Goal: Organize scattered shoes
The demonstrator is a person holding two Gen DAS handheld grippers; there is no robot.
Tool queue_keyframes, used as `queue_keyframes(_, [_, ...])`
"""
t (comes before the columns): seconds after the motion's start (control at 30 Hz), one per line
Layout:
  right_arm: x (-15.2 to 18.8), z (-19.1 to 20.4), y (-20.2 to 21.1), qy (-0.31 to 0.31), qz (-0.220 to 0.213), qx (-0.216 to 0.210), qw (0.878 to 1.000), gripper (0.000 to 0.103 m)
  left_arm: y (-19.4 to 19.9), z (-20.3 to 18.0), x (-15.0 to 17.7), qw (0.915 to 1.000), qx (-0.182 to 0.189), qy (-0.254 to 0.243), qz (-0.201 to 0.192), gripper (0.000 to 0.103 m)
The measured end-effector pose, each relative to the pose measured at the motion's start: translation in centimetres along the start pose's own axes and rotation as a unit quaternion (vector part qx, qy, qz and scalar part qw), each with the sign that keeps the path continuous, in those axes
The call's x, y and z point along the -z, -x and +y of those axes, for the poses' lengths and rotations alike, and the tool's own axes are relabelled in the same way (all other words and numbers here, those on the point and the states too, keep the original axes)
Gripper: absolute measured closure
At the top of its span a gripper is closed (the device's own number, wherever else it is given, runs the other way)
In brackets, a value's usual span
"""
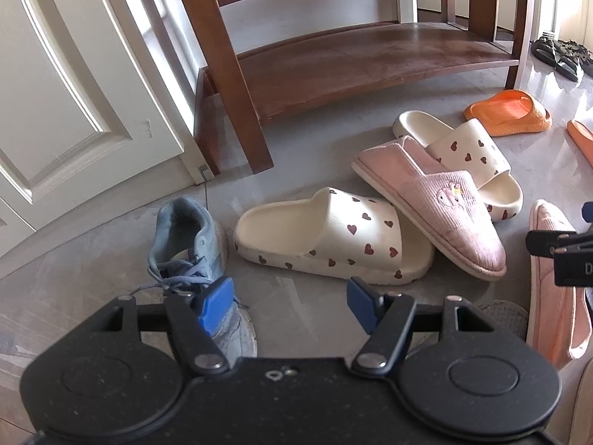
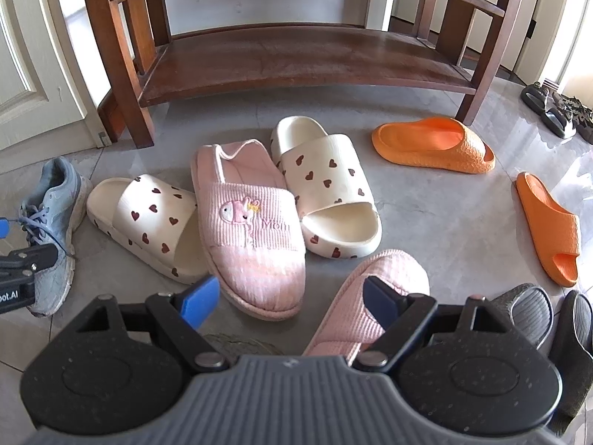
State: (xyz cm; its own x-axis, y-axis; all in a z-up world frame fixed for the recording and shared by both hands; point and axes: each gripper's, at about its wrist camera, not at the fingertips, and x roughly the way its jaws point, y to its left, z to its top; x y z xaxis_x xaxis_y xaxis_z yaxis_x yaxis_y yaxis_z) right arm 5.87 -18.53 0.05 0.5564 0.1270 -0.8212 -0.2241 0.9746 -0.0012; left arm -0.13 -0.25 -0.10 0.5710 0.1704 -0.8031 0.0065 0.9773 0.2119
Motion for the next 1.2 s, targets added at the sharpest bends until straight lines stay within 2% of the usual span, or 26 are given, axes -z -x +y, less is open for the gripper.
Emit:
queue_keyframes(0.07, [-0.1, -1.5, 0.1, 0.0, 0.001, -0.001, 1.0, 0.016, 0.2, 0.4, 0.3, 1.0, -0.002, 0.001, -0.001, 0.035])
queue_keyframes(0.17, [-0.2, -1.6, 0.0, 0.002, 0.003, 0.003, 1.0, 0.016, 0.1, 0.4, 0.3, 1.0, -0.006, -0.001, 0.003, 0.035])
queue_keyframes(0.73, [-0.6, 1.4, -0.5, 0.003, -0.004, 0.01, 1.0, 0.016, 0.3, 1.0, 0.9, 0.9998, -0.004, -0.014, 0.009, 0.035])
queue_keyframes(1.0, [-0.4, 2.1, -1.0, 0.006, 0.004, 0.006, 1.0, 0.016, 0.5, 1.1, 1.1, 0.9988, -0.036, -0.026, 0.02, 0.035])
queue_keyframes(1.2, [-0.2, 3.0, -1.2, 0.02, 0.007, 0.004, 1.0, 0.016, 0.4, 1.6, 1.0, 0.9986, -0.037, -0.018, 0.032, 0.035])
